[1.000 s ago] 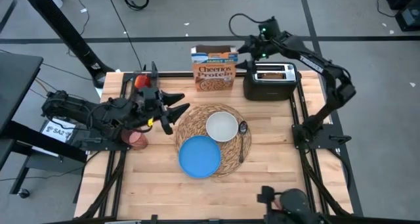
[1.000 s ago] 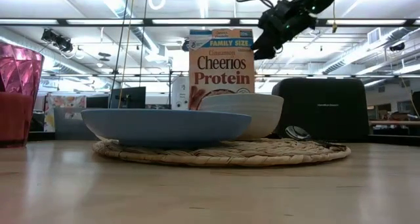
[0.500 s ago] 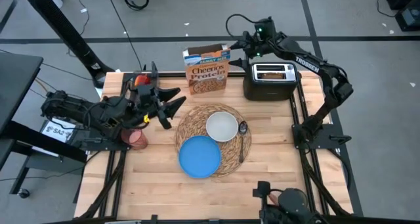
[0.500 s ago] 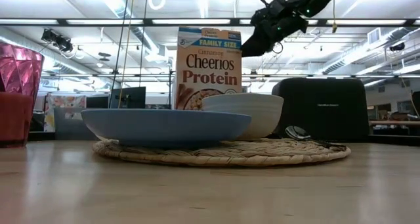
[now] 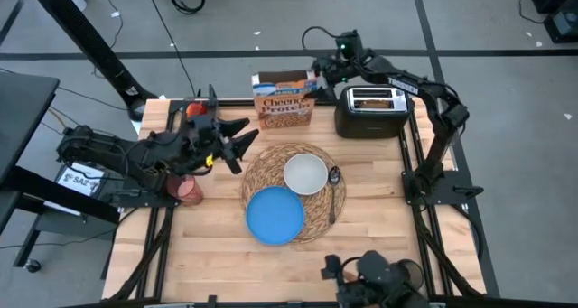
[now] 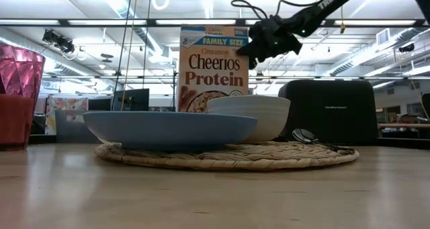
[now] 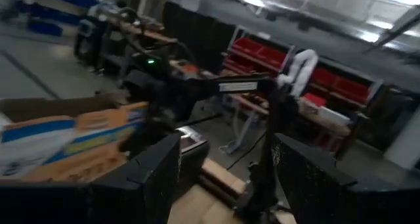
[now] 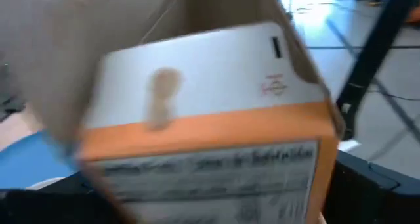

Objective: Arrange a breakfast setting
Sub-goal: Pour the cereal into the white bowl

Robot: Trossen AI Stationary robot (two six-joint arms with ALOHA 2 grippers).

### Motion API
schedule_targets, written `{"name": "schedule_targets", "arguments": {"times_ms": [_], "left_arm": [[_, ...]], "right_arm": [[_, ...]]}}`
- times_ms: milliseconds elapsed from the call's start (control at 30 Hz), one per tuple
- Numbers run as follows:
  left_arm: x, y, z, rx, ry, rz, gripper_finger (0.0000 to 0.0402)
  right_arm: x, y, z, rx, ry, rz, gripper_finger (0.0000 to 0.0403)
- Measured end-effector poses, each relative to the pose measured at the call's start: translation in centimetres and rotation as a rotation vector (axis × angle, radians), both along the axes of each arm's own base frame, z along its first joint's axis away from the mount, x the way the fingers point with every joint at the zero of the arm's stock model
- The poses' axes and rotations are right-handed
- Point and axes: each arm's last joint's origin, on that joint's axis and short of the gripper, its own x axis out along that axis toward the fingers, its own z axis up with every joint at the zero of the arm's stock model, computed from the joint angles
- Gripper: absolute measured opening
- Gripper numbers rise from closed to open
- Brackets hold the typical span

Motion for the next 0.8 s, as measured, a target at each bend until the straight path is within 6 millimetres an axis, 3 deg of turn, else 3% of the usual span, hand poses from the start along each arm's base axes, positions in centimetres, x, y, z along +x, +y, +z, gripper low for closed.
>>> {"name": "schedule_targets", "arguments": {"times_ms": [200, 433, 600, 800], "left_arm": [[-0.5, 1.1, -0.8, -0.078, 0.056, 0.036, 0.0243], [-2.3, 3.7, -1.9, -0.117, 0.209, 0.069, 0.0244], [-3.6, 5.5, -3.8, -0.106, 0.461, 0.119, 0.0272], [-3.9, 7.3, -6.5, -0.139, 0.764, 0.099, 0.0314]], "right_arm": [[2.0, 1.7, 0.0, -0.049, 0.015, 0.000, 0.0327], [3.0, 2.7, 0.0, -0.006, 0.048, -0.057, 0.0238], [3.7, 3.4, 0.2, 0.020, 0.050, -0.068, 0.0193], [4.4, 4.5, 0.9, -0.001, 0.039, -0.090, 0.0174]]}}
